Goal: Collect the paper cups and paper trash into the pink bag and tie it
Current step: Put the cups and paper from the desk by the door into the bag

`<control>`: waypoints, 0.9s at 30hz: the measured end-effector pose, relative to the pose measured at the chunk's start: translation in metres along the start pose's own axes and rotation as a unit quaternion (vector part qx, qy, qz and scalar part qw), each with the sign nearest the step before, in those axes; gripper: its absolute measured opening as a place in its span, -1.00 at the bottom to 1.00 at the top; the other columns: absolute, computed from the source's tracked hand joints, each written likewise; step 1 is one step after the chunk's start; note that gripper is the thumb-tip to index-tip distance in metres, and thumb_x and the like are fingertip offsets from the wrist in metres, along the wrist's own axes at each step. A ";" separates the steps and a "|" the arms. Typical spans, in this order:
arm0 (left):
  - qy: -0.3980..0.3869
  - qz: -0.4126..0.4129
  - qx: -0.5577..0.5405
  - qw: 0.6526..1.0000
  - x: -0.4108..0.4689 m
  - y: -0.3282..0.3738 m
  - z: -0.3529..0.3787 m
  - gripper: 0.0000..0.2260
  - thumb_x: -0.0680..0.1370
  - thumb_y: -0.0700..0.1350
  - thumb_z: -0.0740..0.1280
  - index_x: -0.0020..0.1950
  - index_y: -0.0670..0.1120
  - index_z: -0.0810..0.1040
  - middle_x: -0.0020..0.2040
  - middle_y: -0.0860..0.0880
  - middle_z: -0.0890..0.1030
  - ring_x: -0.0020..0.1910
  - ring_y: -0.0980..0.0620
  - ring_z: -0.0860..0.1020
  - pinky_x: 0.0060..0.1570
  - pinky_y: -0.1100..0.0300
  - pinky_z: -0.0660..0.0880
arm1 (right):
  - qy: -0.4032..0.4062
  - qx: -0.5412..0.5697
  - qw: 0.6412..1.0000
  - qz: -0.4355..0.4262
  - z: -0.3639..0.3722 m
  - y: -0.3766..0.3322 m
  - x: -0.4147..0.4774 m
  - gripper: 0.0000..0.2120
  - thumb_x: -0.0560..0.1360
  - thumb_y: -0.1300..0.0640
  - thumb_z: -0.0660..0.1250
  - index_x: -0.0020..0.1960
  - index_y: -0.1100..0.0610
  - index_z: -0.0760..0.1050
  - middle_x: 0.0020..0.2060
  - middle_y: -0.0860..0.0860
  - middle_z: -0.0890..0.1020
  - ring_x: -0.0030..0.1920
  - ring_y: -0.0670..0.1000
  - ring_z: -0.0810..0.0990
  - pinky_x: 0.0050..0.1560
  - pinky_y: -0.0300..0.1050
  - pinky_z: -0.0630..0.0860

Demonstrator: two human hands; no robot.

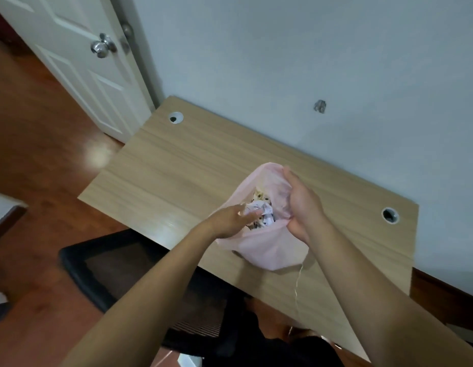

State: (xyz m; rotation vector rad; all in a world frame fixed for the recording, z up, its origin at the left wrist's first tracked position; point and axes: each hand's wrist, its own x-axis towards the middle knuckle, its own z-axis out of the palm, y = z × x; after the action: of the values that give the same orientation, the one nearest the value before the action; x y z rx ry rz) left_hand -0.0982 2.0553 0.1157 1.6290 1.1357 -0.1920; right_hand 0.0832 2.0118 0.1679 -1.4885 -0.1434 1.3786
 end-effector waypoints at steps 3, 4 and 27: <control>0.054 -0.064 0.234 0.969 -0.010 -0.019 -0.023 -0.42 0.62 0.36 0.32 0.13 -0.17 0.68 0.14 -0.17 0.71 0.14 -0.18 0.64 -0.05 0.07 0.43 | -0.027 0.011 1.000 -0.005 0.008 -0.007 -0.003 -0.59 0.56 -0.21 0.53 0.23 0.05 0.77 0.04 0.18 0.66 -0.08 0.18 0.56 -0.14 0.02 0.42; 0.066 -0.094 0.266 0.957 -0.014 -0.030 -0.030 -0.43 0.61 0.35 0.35 0.16 -0.17 0.66 0.19 -0.18 0.70 0.16 -0.18 0.64 -0.01 0.07 0.46 | -0.039 0.013 0.999 -0.009 0.011 -0.010 -0.004 -0.57 0.55 -0.23 0.53 0.24 0.05 0.77 0.03 0.17 0.61 -0.07 0.19 0.53 -0.11 0.06 0.42; 0.378 -0.066 -0.191 0.904 -0.033 -0.098 -0.107 -0.62 0.50 0.12 0.31 -0.08 -0.19 0.66 -0.23 -0.13 0.68 -0.23 -0.07 0.58 -0.19 -0.01 0.57 | -0.011 -0.036 0.996 -0.075 -0.007 -0.048 0.016 -0.63 0.73 -0.10 0.33 0.32 0.14 0.71 0.18 0.11 0.79 0.01 0.09 0.78 -0.14 -0.10 0.66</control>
State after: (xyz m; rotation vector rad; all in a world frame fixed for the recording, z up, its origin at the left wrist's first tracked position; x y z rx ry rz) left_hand -0.2323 2.1198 0.1135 1.2827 1.7370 0.6011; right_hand 0.1196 2.0397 0.1901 -1.4924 -0.3153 1.2807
